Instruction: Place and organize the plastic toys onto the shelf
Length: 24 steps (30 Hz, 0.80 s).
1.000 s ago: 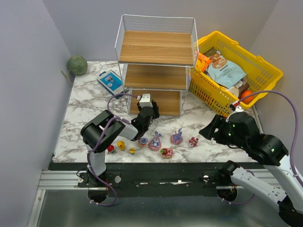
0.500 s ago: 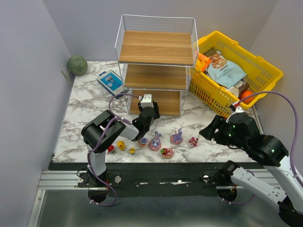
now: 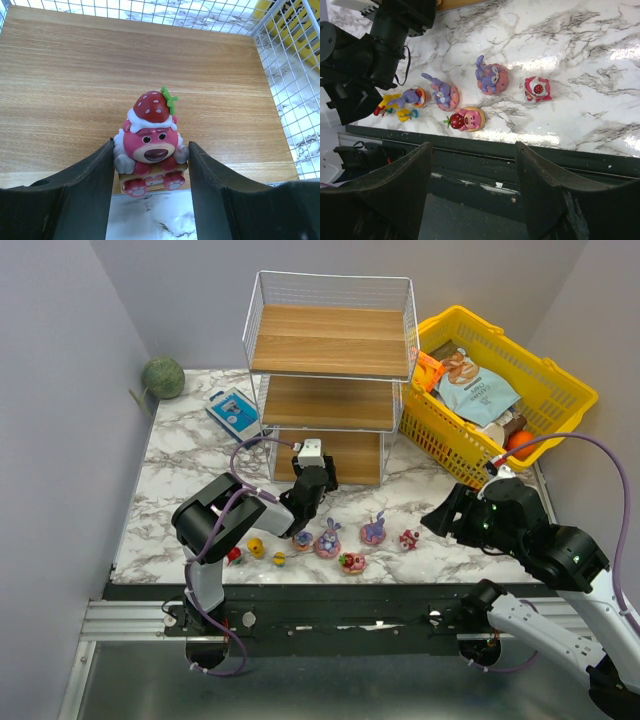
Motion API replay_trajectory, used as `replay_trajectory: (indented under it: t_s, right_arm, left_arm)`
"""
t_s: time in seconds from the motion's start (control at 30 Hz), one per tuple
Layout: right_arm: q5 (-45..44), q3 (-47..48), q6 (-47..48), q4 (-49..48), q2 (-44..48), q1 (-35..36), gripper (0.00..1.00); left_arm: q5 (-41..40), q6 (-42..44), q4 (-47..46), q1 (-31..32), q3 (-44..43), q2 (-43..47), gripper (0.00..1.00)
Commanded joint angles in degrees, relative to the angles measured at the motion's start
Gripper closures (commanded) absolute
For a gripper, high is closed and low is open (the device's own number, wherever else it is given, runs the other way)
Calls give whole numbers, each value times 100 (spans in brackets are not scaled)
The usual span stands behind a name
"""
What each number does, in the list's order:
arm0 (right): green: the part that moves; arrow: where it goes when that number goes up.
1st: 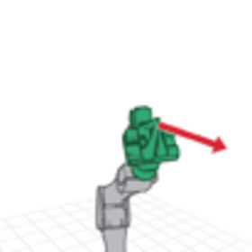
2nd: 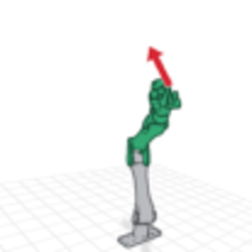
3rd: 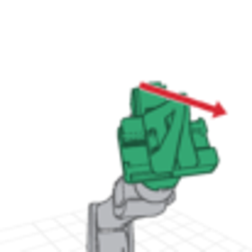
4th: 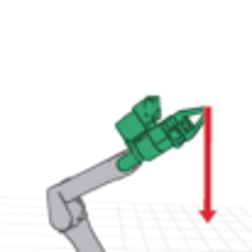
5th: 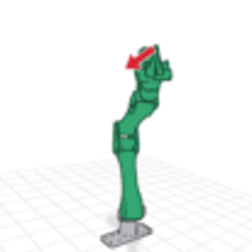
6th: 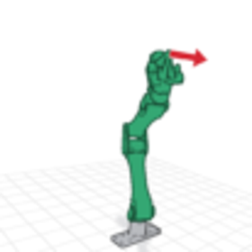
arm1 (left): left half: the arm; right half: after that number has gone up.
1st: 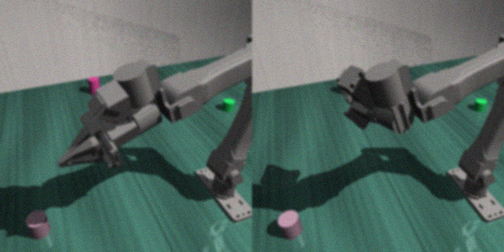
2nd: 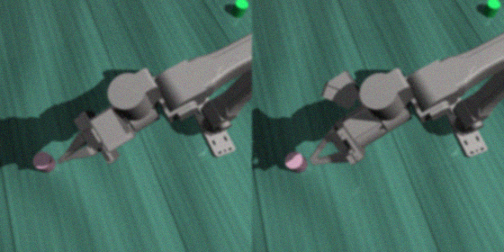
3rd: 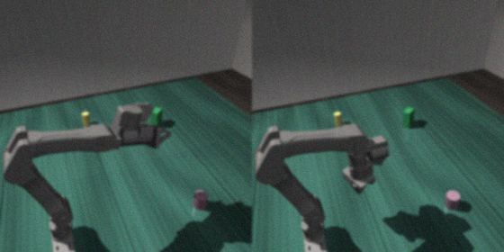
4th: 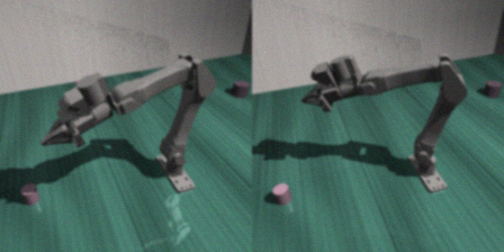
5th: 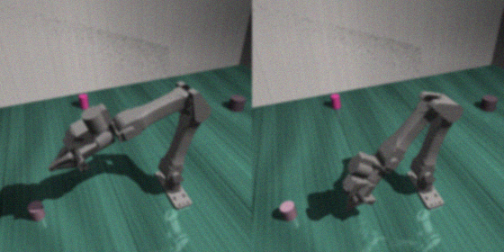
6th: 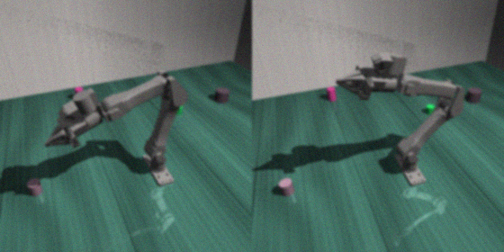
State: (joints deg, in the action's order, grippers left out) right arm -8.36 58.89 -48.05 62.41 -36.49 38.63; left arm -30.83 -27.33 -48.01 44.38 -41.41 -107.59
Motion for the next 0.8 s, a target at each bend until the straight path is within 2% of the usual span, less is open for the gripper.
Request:
replay_trajectory:
  t_s: [0.0,0.27,0.4,0.47,0.5,0.77]
  right_arm:
    - [-17,-18,-73,-36,-16,22,27]
    - [-17,-53,-90,-45,-7,22,26]
    - [-8,-62,-90,-63,-16,22,26]
    - [1,-71,-90,-71,-34,13,26]
    - [10,-71,-90,-80,-34,21,26]
    - [27,-62,-81,-106,-51,22,26]
  left_arm:
    - [191,-9,854,71,89,-236,41]
    - [244,88,820,106,124,-157,36]
    - [253,123,811,141,142,-69,23]
    - [227,114,819,150,133,-52,20]
    - [218,105,828,159,142,-43,13]
    - [139,79,925,150,133,150,9]
